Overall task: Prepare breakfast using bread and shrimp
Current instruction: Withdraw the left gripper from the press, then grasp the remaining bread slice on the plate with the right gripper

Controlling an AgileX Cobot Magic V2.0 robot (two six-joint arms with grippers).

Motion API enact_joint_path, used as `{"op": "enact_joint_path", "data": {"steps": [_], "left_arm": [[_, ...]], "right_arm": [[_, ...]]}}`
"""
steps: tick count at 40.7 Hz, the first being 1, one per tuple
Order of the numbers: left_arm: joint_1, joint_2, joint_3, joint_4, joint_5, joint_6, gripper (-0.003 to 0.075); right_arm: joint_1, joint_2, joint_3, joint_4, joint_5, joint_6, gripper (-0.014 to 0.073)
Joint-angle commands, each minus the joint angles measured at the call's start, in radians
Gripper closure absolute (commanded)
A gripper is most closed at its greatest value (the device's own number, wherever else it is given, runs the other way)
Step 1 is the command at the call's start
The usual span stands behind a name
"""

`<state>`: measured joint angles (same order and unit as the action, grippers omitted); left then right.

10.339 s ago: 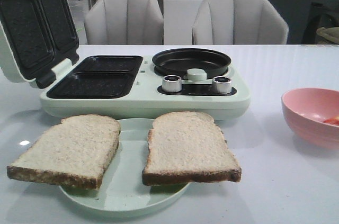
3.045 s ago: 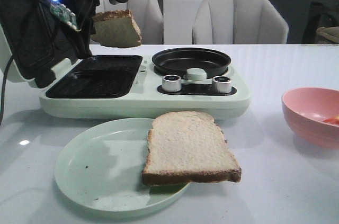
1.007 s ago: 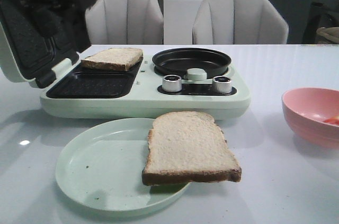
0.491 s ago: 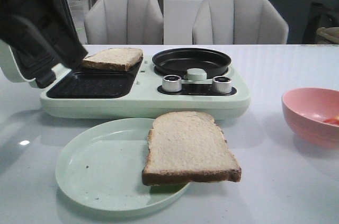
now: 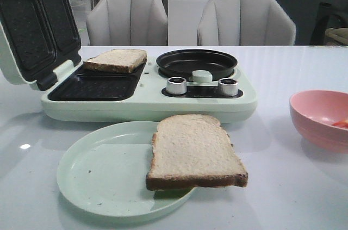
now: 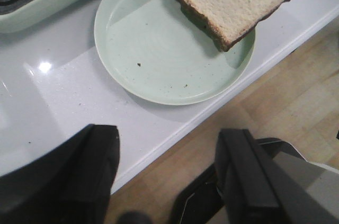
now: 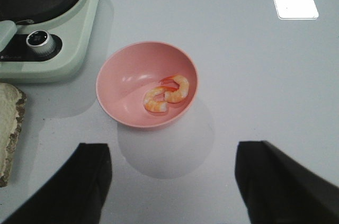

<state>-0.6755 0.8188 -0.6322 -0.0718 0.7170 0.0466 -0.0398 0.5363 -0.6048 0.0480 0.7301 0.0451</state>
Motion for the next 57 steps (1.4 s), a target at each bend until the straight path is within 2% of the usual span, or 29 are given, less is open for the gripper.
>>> {"op": "enact_joint_path", "data": {"steps": [1, 10, 16, 22, 31, 35, 39, 48, 57], "left_arm": [[-0.009, -0.077, -0.018, 0.003, -0.048, -0.009, 0.0296], [-0.009, -0.224, -0.016, 0.030, 0.032, -0.009, 0.0296], [-0.009, -0.282, -0.016, 0.026, 0.032, -0.009, 0.0297], [-0.009, -0.290, -0.016, 0.028, 0.030, -0.009, 0.0297], [-0.009, -0.290, -0.016, 0.072, 0.030, -0.009, 0.0297], [-0.009, -0.290, -0.016, 0.109, 0.030, -0.009, 0.0297], [-0.009, -0.290, -0.016, 0.118, 0.026, -0.009, 0.0297], [-0.009, -0.290, -0.016, 0.118, 0.022, -0.009, 0.0297], [-0.009, -0.290, -0.016, 0.116, 0.022, -0.009, 0.0297]], "right_arm": [[-0.006, 0.010, -0.029, 0.009, -0.081, -0.009, 0.0004], [-0.006, 0.010, -0.029, 0.018, -0.080, -0.009, 0.0004], [-0.006, 0.022, -0.030, 0.118, -0.024, -0.009, 0.0004], [-0.006, 0.110, -0.030, 0.280, 0.041, -0.029, 0.0004], [0.005, 0.316, -0.029, 0.625, 0.128, -0.274, 0.0004], [0.057, 0.390, -0.029, 0.709, 0.122, -0.317, 0.0004], [0.156, 0.468, -0.029, 0.727, 0.079, -0.316, 0.0004], [0.375, 0.671, -0.030, 0.824, -0.145, -0.314, 0.0004], [0.413, 0.889, -0.083, 0.861, -0.197, -0.315, 0.0004]]}}
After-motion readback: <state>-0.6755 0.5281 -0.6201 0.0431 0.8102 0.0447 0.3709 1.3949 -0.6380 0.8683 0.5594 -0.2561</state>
